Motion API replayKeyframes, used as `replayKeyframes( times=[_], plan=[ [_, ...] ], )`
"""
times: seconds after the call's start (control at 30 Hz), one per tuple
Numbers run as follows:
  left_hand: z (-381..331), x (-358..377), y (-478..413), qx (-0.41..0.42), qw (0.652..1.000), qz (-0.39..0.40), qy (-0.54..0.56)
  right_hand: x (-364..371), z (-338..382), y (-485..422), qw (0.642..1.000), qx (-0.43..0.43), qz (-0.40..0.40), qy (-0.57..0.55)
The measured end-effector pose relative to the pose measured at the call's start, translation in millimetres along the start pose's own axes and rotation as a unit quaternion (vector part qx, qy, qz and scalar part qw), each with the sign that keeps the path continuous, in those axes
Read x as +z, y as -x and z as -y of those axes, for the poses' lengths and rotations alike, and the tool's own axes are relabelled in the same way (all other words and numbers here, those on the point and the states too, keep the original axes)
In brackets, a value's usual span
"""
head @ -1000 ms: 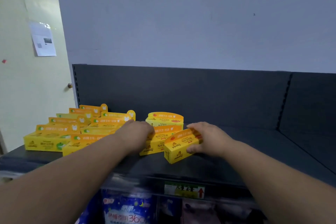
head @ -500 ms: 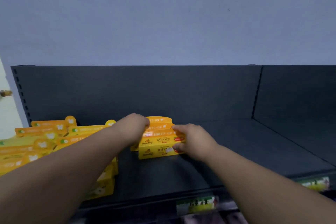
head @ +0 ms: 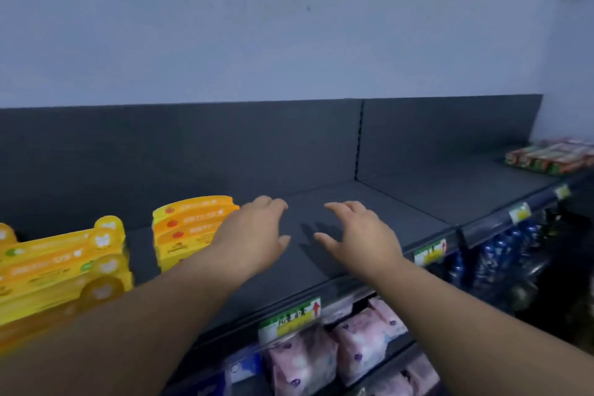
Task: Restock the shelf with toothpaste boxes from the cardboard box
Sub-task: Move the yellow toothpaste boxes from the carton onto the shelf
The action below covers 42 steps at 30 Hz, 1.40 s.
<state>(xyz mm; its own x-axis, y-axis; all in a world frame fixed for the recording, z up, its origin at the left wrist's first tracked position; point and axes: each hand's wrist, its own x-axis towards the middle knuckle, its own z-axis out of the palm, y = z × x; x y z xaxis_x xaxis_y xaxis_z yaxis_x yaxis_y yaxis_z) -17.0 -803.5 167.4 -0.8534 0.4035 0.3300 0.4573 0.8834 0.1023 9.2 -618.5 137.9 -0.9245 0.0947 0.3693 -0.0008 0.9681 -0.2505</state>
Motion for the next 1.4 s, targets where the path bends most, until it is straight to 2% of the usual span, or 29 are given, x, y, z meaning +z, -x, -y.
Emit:
replayKeyframes(
  times=[0.2,0.53,0.9,1.2,1.4],
  plan=[
    [-102,42,30,0.094,0.994,-0.028,0.049,-25,-90,77,0.992,0.093,-0.065,0.056],
    [-309,91,48,0.187,0.978,0.03,0.085,-109,-256,217,0.963,0.228,-0.058,0.132],
    [-539,129,73,0.277,0.949,0.063,0.138,-191,-414,363,0.902,0.391,-0.039,0.18],
    [-644,188,58,0.313,0.925,0.086,0.196,-192,-495,407,0.862,0.474,-0.028,0.179],
    [-693,241,3,0.338,0.909,0.13,0.205,-181,-563,387,0.834,0.527,-0.015,0.163]
  ],
)
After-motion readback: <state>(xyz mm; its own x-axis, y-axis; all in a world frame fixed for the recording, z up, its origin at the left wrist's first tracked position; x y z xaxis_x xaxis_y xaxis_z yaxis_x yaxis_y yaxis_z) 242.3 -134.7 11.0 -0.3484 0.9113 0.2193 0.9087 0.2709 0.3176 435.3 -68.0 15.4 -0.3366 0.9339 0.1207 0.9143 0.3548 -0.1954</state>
